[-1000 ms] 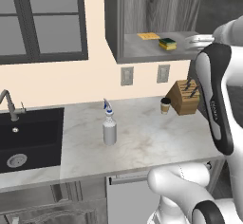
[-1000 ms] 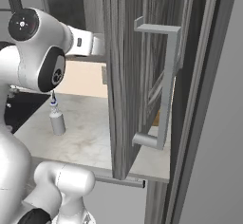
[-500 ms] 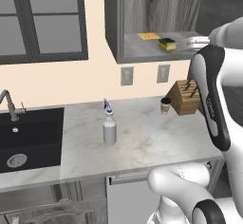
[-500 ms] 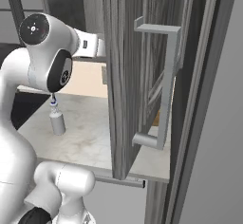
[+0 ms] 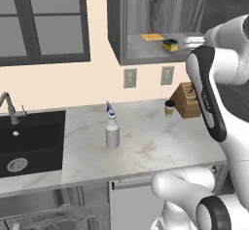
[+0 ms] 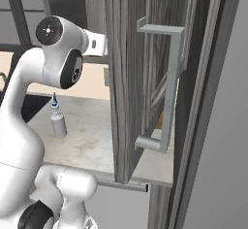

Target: Pick the sponge and spray from the cabinet and place them on the counter.

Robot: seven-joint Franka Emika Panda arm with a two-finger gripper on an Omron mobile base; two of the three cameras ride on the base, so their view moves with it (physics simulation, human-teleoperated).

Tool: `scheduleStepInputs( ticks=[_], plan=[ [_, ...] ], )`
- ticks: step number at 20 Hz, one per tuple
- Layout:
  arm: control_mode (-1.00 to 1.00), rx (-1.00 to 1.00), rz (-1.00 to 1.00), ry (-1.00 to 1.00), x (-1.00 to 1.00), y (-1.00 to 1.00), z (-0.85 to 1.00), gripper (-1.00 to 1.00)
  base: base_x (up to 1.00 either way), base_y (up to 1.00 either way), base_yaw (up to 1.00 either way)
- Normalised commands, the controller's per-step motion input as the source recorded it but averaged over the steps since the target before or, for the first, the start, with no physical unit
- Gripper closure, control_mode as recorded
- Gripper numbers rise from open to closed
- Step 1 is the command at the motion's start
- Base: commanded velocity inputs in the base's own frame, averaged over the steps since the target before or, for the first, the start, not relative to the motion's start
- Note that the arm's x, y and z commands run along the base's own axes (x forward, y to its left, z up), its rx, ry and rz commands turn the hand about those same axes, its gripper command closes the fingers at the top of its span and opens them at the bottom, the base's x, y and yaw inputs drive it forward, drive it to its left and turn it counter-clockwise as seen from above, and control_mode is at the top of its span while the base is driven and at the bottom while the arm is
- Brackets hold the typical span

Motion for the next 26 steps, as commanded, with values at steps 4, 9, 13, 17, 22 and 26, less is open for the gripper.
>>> scheduleStepInputs(
  ticks=[4,9,13,17,22,26],
  plan=[
    [-1.00,0.00,0.00,0.00,0.38,-0.03,-0.01,-1.00,0.00,0.00,0.00],
    [-1.00,0.00,0.00,0.01,0.37,0.00,-0.04,-1.00,0.00,0.00,0.00],
    [-1.00,0.00,0.00,0.01,0.37,0.00,-0.06,-1.00,0.00,0.00,0.00],
    [-1.00,0.00,0.00,0.00,0.34,-0.02,-0.06,-1.00,0.00,0.00,0.00],
    [-1.00,0.00,0.00,0.01,0.34,-0.07,-0.07,-1.00,0.00,0.00,0.00],
    [-1.00,0.00,0.00,0.00,0.34,-0.08,-0.07,-1.00,0.00,0.00,0.00]
  ],
)
